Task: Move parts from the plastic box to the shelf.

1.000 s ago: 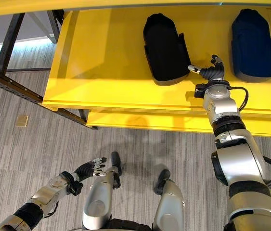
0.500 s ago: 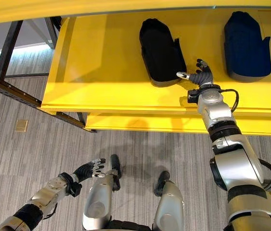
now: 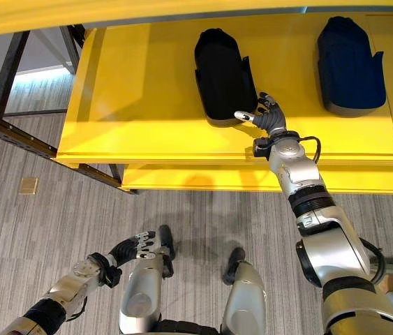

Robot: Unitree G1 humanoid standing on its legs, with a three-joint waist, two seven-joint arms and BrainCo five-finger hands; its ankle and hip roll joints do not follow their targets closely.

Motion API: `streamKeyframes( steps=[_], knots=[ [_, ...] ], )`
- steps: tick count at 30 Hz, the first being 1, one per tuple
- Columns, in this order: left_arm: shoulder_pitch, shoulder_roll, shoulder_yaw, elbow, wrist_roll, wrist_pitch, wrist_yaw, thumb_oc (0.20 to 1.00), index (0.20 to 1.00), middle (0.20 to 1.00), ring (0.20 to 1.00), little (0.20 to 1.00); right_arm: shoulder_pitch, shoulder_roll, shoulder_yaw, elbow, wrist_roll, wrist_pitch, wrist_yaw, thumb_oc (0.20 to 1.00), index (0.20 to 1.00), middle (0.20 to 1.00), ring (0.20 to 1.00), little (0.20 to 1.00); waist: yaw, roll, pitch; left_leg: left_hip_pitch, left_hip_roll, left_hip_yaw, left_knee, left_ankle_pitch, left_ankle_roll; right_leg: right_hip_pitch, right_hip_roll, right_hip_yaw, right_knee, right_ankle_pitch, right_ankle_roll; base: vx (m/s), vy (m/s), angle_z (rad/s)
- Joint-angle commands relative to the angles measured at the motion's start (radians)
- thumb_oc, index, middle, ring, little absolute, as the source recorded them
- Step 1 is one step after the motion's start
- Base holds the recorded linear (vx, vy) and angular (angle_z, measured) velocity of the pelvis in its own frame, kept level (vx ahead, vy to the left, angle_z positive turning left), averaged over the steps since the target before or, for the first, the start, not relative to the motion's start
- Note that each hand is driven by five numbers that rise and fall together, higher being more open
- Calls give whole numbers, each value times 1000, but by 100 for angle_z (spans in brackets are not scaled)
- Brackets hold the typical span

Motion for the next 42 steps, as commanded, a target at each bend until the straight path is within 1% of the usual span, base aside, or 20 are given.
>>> streamKeyframes(
  steps=[1,7,8,9,15,17,20,23,24,26,27,32,34,37,39,40,41,42],
  knots=[
    [14,-10,-2,-7,22,-32,9,1000,1000,1000,1000,1000,42,80,22,-43,22,18,2,1000,1000,1000,1000,1000,29,-32,5,58,20,-22,20,-38,-45,5,-11,5,18,36,65,29,3,-6],
    [12,-13,-8,-8,17,-23,17,1000,1000,1000,1000,1000,43,99,12,-43,1,24,-15,1000,1000,1000,1000,1000,28,-32,-5,65,20,-25,19,-40,-45,13,-9,6,17,35,63,5,1,-1],
    [11,-16,-10,-5,19,-22,17,1000,1000,1000,1000,1000,43,103,9,-43,-11,27,-48,1000,1000,1000,1000,1000,27,-31,-6,66,20,-25,21,-40,-45,15,-9,7,17,35,63,0,0,0],
    [12,-17,-9,-5,19,-21,17,1000,1000,1000,1000,1000,40,101,7,-37,-6,24,-54,1000,1000,1000,1000,1000,27,-31,-6,68,20,-26,20,-40,-45,17,-9,8,16,35,63,0,0,0],
    [14,-17,-12,0,14,-26,18,1000,1000,1000,1000,1000,39,102,-3,-25,-2,27,-42,1000,1000,1000,1000,1000,27,-30,-7,67,20,-27,21,-41,-44,13,-10,9,21,34,63,0,0,0],
    [13,-17,-14,1,16,-25,20,1000,1000,1000,1000,1000,43,106,-2,-25,-9,27,-56,1000,1000,1000,1000,1000,26,-31,-8,67,21,-27,21,-41,-45,14,-10,9,19,35,64,0,0,0],
    [13,-24,-18,3,14,-28,25,1000,1000,1000,1000,1000,46,105,-10,-17,-28,5,-149,1000,1000,1000,1000,1000,23,-30,-8,69,21,-25,21,-41,-44,15,-9,11,17,36,63,0,0,0],
    [12,-25,-22,0,6,-27,36,1000,1000,1000,1000,1000,46,101,-39,-1,-42,-19,-190,1000,1000,1000,1000,1000,19,-29,-9,70,22,-23,21,-42,-45,17,-9,12,15,36,64,0,0,0],
    [6,-27,-26,-1,0,-25,42,1000,1000,1000,1000,1000,43,101,-54,6,-73,-49,-252,1000,1000,1000,1000,1000,17,-29,-9,70,21,-23,19,-43,-44,19,-7,14,10,37,63,0,0,0],
    [7,-29,-27,-4,-1,-24,49,1000,1000,1000,1000,1000,43,97,-72,11,-108,-87,-291,1000,1000,1000,1000,1000,15,-28,-10,71,21,-25,18,-45,-43,21,-6,15,7,37,64,0,0,0],
    [8,-29,-29,-3,-3,-28,50,1000,1000,1000,1000,1000,43,93,-80,10,-117,-99,-288,1000,1000,1000,1000,1000,14,-28,-10,72,20,-26,17,-45,-44,22,-5,16,5,37,64,0,0,0],
    [13,-29,-29,-12,-8,-32,56,1000,1000,1000,1000,1000,75,87,-83,-41,-165,-88,-289,1000,1000,1000,1000,1000,4,-29,-15,80,15,-26,6,-44,-42,33,-2,22,-16,42,65,-3,8,0],
    [18,-34,-23,-10,-8,-40,56,1000,1000,1000,1000,1000,107,83,-82,-70,-172,-99,-308,1000,1000,1000,1000,1000,-4,-31,-18,84,15,-23,0,-43,-41,37,0,26,-27,46,66,-18,46,-2],
    [33,-39,-6,-21,-1,-48,60,1000,1000,1000,1000,1000,202,79,-86,-158,-197,-89,-307,1000,1000,1000,1000,1000,-27,-38,-25,93,16,-14,-15,-42,-41,46,5,36,-56,55,71,-27,49,0],
    [53,-47,25,-43,3,-45,74,1000,1000,1000,1000,1000,364,74,-78,-295,-324,-100,-280,1000,1000,1000,1000,1000,-62,-52,-32,106,17,-3,-22,-48,-37,59,12,52,-95,70,76,-41,65,-8],
    [58,-48,30,-47,3,-44,75,1000,1000,1000,1000,1000,390,72,-76,-313,-345,-101,-270,1000,1000,1000,1000,1000,-67,-54,-33,108,17,-1,-22,-49,-36,61,11,53,-99,71,76,-30,40,-26],
    [75,-50,51,-56,14,-40,72,1000,1000,1000,1000,1000,467,57,-69,-367,-426,-114,-239,1000,1000,1000,1000,1000,-80,-61,-40,116,17,4,-24,-51,-33,70,12,59,-116,78,81,-16,26,-27],
    [92,-50,73,-63,24,-42,64,1000,1000,1000,1000,1000,547,17,-56,-431,-524,-145,-207,1000,1000,1000,1000,1000,-94,-70,-49,124,18,12,-28,-55,-30,80,12,66,-140,86,87,-19,23,-24]
  ],
)
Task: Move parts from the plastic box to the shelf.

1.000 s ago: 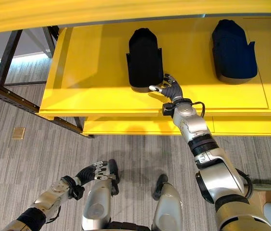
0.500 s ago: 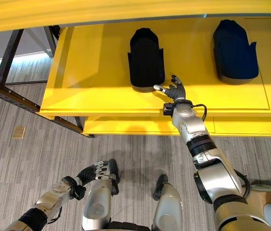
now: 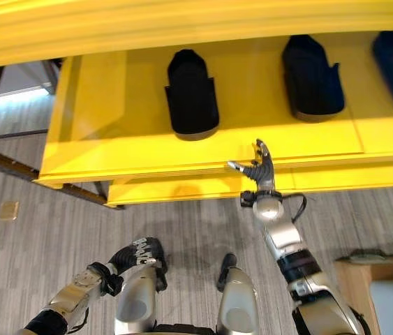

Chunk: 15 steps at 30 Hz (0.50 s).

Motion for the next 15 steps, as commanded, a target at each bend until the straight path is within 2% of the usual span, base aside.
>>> streamKeyframes(
  steps=[1,3,7,10,15],
  knots=[
    [41,-4,33,-53,25,-40,-12,1000,1000,1000,1000,1000,20,-104,-5,-70,-222,-95,86,1000,1000,1000,1000,1000,8,-12,-7,61,16,-25,36,-69,-25,36,-22,35,-55,55,77,-15,5,-17],
    [56,18,55,-70,30,-34,-29,1000,1000,1000,1000,1000,68,-176,-4,-126,-266,-109,138,1000,1000,1000,1000,1000,4,-23,-20,70,12,-20,29,-74,-26,53,-21,36,-83,61,87,-13,-22,-17],
    [66,37,72,-73,31,-36,-43,1000,1000,1000,1000,1000,83,-238,3,-159,-363,-157,180,1000,1000,1000,1000,1000,5,-34,-29,76,10,-20,25,-79,-26,66,-18,38,-98,60,93,-5,-20,-5],
    [68,55,86,-74,40,-38,-65,1000,1000,1000,1000,1000,70,-301,34,-190,-445,-176,192,1000,1000,1000,1000,1000,17,-42,-35,76,8,-26,25,-83,-24,80,-15,33,-113,61,96,0,-48,-4],
    [55,64,84,-67,48,-37,-78,1000,1000,1000,1000,1000,-9,-346,86,-198,-569,-231,194,1000,1000,1000,1000,1000,39,-45,-38,71,5,-40,25,-84,-24,86,-13,23,-119,59,97,-5,-28,1]
  ],
)
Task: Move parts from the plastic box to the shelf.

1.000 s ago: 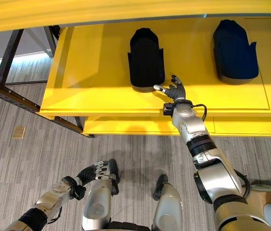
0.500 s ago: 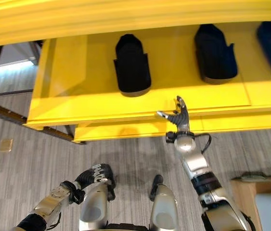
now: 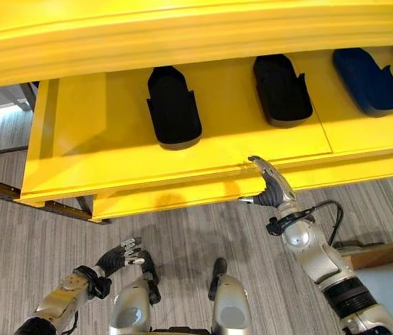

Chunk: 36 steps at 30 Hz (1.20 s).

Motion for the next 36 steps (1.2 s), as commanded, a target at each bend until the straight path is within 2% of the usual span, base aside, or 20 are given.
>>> streamKeyframes(
  steps=[1,4,11,17,19,20,21,22,25,28,36],
  knots=[
    [-20,33,2,-31,30,-31,-30,1000,1000,1000,1000,1000,-126,-19,42,-37,-101,-75,-6,1000,1000,1000,1000,1000,21,-18,-3,23,2,-74,73,-85,-24,40,-37,4,-31,23,86,-10,-28,9],
    [-34,36,-6,-32,32,-18,-31,1000,1000,1000,1000,1000,-197,-40,86,-54,-139,-86,13,1000,1000,1000,1000,1000,34,-17,-5,19,0,-82,74,-85,-26,44,-36,-1,-32,21,85,1,-11,6],
    [-46,39,-10,-13,42,-14,-52,1000,1000,1000,1000,1000,-312,-60,201,-81,-113,-60,158,1000,1000,1000,1000,1000,65,-14,-18,14,0,-95,71,-80,-28,51,-35,-20,-30,19,79,14,-6,6],
    [-45,38,-18,-9,52,-9,-54,1000,1000,1000,1000,1000,-353,-40,259,-47,-139,-24,178,1000,1000,1000,1000,1000,81,-14,-18,15,0,-100,72,-80,-28,54,-38,-32,-20,14,75,25,3,11],
    [-48,37,-20,-4,53,-11,-55,1000,1000,1000,1000,1000,-364,-38,270,-37,-149,-29,154,1000,1000,1000,1000,1000,85,-13,-16,13,0,-101,72,-78,-28,53,-38,-34,-18,13,74,3,0,3],
    [-50,38,-26,-2,48,-15,-50,1000,1000,1000,1000,1000,-377,-35,271,-29,-147,-52,159,1000,1000,1000,1000,1000,86,-13,-12,10,1,-102,73,-78,-29,51,-38,-36,-15,12,73,0,0,0],
    [-52,38,-26,-1,45,-16,-49,1000,1000,1000,1000,1000,-383,-37,273,-40,-147,-97,176,1000,1000,1000,1000,1000,87,-12,-9,8,-1,-104,73,-78,-29,48,-37,-35,-11,11,74,0,0,0],
    [-52,37,-25,-1,48,-13,-50,1000,1000,1000,1000,1000,-382,-39,278,-58,-154,-111,191,1000,1000,1000,1000,1000,89,-11,-8,7,-2,-105,75,-79,-29,46,-39,-36,-9,11,74,0,0,0],
    [-52,42,-30,-6,47,-10,-50,1000,1000,1000,1000,1000,-387,-49,295,-77,-133,-133,212,1000,1000,1000,1000,1000,92,-12,-6,5,-2,-105,81,-82,-28,45,-41,-38,-5,9,74,0,0,0],
    [-50,45,-32,-4,54,-14,-52,1000,1000,1000,1000,1000,-401,-66,334,-92,-137,-156,289,1000,1000,1000,1000,1000,97,-12,-5,3,-2,-104,88,-85,-28,46,-44,-43,3,5,73,0,0,0],
    [-48,56,-38,-8,56,-13,-54,1000,1000,1000,1000,1000,-431,-87,407,-48,-196,-123,316,1000,1000,1000,1000,1000,107,-14,-1,7,-2,-101,90,-88,-29,47,-51,-51,16,-2,73,0,0,0]
  ],
)
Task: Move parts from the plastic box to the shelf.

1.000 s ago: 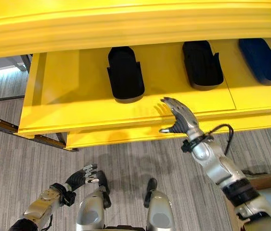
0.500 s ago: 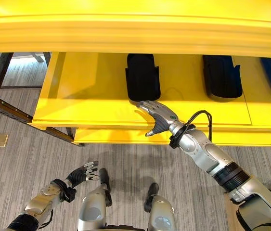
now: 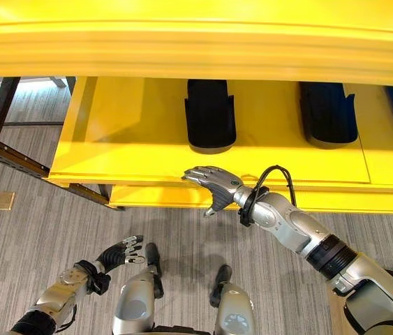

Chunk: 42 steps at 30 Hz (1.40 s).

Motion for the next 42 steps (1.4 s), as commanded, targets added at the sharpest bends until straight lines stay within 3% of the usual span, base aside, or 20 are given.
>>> streamKeyframes(
  steps=[1,10,14,42],
  knots=[
    [-3,38,-24,-19,15,-22,-16,1000,1000,1000,1000,1000,-108,-46,42,-5,-30,-8,1,1000,1000,1000,1000,1000,21,-22,-8,14,16,-51,91,-83,-29,-3,-37,4,50,4,59,0,0,0],
    [3,38,-26,-12,30,-30,-26,1000,1000,1000,1000,1000,-156,-35,74,137,-134,53,-128,1000,1000,1000,1000,1000,38,-21,-10,12,19,-52,91,-79,-28,-5,-42,-11,63,1,57,2,-1,1],
    [7,37,-28,-12,37,-33,-29,1000,1000,1000,1000,1000,-168,-22,55,184,-187,49,-157,1000,1000,1000,1000,1000,41,-18,-10,8,21,-53,98,-81,-29,-7,-44,-12,69,0,58,6,0,1],
    [15,34,-28,-9,78,-18,-67,1000,1000,1000,1000,1000,-271,84,122,335,-194,96,-102,1000,1000,1000,1000,1000,83,-12,-17,9,28,-65,115,-78,-31,-7,-55,-35,101,-7,51,10,-6,1]
  ],
)
